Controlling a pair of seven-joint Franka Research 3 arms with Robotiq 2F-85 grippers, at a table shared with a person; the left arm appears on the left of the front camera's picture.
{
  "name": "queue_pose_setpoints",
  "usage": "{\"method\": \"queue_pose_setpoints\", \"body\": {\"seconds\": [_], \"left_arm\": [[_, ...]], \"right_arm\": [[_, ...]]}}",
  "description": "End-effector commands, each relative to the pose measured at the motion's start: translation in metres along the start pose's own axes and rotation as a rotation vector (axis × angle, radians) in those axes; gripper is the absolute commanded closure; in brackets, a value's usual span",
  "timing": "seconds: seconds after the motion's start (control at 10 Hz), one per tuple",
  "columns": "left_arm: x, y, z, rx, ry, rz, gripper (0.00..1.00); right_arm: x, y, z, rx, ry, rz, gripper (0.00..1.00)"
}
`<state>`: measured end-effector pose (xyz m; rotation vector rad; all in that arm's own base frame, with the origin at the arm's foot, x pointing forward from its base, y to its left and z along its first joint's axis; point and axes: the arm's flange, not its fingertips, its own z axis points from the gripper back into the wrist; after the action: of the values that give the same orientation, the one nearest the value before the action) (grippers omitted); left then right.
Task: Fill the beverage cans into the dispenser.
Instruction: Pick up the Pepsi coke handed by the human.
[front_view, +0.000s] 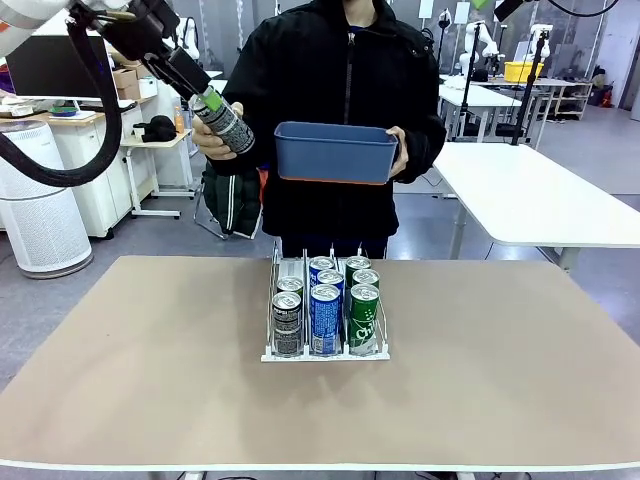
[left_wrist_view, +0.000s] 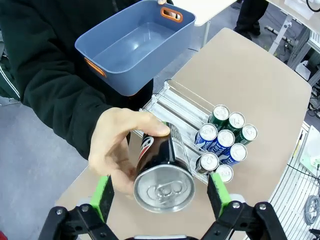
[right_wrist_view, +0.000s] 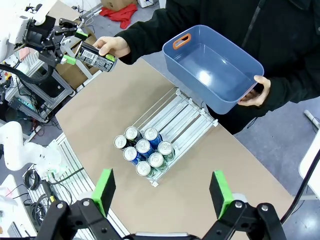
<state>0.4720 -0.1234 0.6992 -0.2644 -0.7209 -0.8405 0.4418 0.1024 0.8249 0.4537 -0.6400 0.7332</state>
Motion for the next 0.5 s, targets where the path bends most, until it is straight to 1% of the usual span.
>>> {"method": "queue_pose_setpoints", "body": {"seconds": [0.0, 0.1, 0.4], "left_arm": [[-0.005, 0.005, -0.002, 0.0, -0.075, 0.02, 0.0], [-0.007, 0.007, -0.004, -0.014, -0.081, 0.038, 0.0], [-0.012, 0.004, -0.012, -0.029, -0.059, 0.06, 0.0]], "right_arm": [[-0.001, 0.0, 0.001, 0.006, -0.003, 0.002, 0.0], [-0.001, 0.0, 0.001, 0.006, -0.003, 0.002, 0.0], [-0.001, 0.0, 0.001, 0.006, -0.003, 0.002, 0.0]]}}
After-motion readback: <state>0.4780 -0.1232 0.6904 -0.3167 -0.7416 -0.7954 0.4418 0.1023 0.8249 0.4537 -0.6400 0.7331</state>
